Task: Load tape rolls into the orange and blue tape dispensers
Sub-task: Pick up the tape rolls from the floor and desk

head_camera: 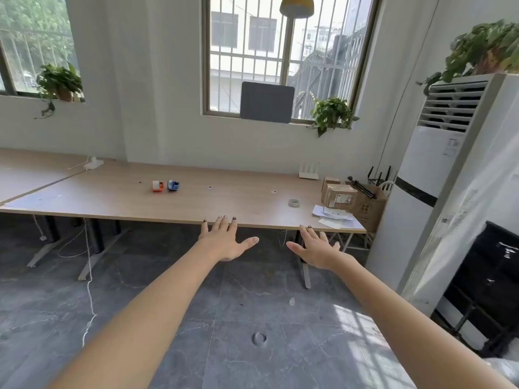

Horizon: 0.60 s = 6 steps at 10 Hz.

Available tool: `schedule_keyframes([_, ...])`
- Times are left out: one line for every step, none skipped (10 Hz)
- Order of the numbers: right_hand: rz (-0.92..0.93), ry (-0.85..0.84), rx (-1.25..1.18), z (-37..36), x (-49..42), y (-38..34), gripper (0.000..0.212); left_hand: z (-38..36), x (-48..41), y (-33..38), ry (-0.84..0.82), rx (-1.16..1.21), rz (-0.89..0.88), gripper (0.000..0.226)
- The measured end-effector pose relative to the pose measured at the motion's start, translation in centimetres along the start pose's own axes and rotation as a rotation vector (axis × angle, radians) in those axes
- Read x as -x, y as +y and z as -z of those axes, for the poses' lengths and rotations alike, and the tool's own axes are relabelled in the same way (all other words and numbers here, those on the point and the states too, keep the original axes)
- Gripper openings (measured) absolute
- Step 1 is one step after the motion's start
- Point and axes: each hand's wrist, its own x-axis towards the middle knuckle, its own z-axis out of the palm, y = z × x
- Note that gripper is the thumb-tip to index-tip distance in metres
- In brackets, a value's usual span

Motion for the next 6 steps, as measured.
schedule_keyframes([0.004, 0.017, 0.018, 0.4, -0.4, 0.5, 0.077, 0.1, -0.5, 0.5, -0.012, -0.024, 0.005, 0.096])
schedule_keyframes([0.013, 0.017, 0.013, 0.4, -0.8, 1.1, 0.078, 0.0, -0.8, 0.9, -0.006, -0.036, 0.007, 0.095])
schedule_keyframes([0.015, 0.016, 0.018, 0.2, -1.4, 2.0, 0.077, 0.0, -1.2, 1.1, 0.019, -0.039, 0.0, 0.095])
schedule_keyframes([0.007, 0.03, -0.004, -0.2, -2.1, 2.9, 0.077, -0.7, -1.4, 1.6, 0.053, -0.022, -0.01, 0.093])
schedule_keyframes([0.008, -0.012, -0.028, -2.0, -2.6, 3.5, 0.077, -2.7, -1.9, 1.6, 0.041, -0.03, -0.017, 0.092])
schedule_keyframes([-0.001, -0.059, -0.048, -4.4, -3.4, 4.4, 0.076, -5.5, -3.6, 1.6, 0.007, -0.034, -0.011, 0.092])
